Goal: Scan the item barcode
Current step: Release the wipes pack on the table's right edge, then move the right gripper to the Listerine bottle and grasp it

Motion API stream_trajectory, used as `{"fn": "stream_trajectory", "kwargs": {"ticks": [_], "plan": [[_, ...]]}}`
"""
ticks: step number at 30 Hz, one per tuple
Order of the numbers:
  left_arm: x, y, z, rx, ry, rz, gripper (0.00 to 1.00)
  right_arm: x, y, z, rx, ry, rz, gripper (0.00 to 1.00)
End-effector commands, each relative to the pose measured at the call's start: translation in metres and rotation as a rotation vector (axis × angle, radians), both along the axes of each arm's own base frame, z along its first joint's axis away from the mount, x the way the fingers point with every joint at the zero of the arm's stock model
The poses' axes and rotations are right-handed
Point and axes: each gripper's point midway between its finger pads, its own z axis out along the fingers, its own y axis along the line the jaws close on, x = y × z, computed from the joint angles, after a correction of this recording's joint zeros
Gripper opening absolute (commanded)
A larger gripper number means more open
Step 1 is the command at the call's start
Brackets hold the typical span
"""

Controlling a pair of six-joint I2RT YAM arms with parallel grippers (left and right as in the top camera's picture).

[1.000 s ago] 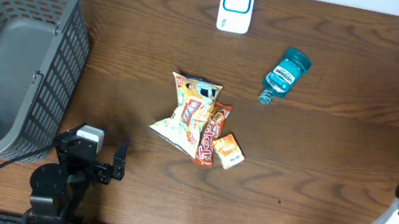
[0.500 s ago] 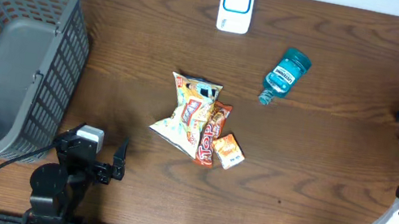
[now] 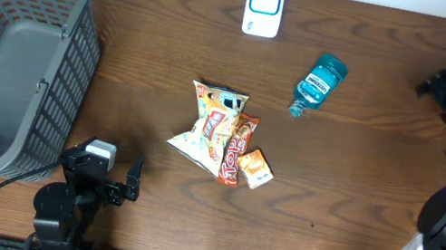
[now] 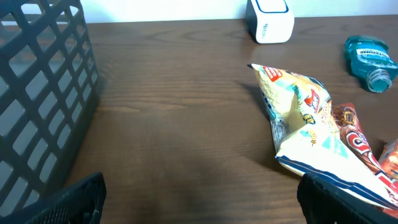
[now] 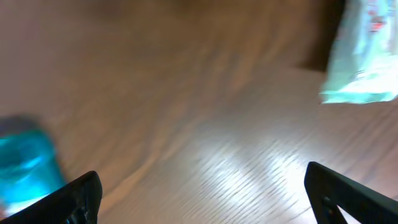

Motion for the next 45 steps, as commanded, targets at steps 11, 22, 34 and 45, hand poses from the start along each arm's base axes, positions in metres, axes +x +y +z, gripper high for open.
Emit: {"fn": "stream_trajectory", "kwargs": {"ticks": [11,22,34,45], "plan": [[-0.002,0.001,-0.012,-0.009,0.038,0.009,0.98,0.019,0.142,0.030,-0.171,-0.061,0.255,0.99],[-0.002,0.001,-0.012,-0.009,0.038,0.009,0.98,0.007,0.195,0.029,-0.190,-0.048,0.361,0.99],[-0.002,0.001,-0.012,-0.009,0.038,0.009,0.98,-0.002,0.215,0.024,-0.099,-0.015,0.489,0.99],[-0.002,0.001,-0.012,-0.009,0.038,0.009,0.98,-0.033,0.215,0.014,-0.081,0.114,0.533,0.99]]}}
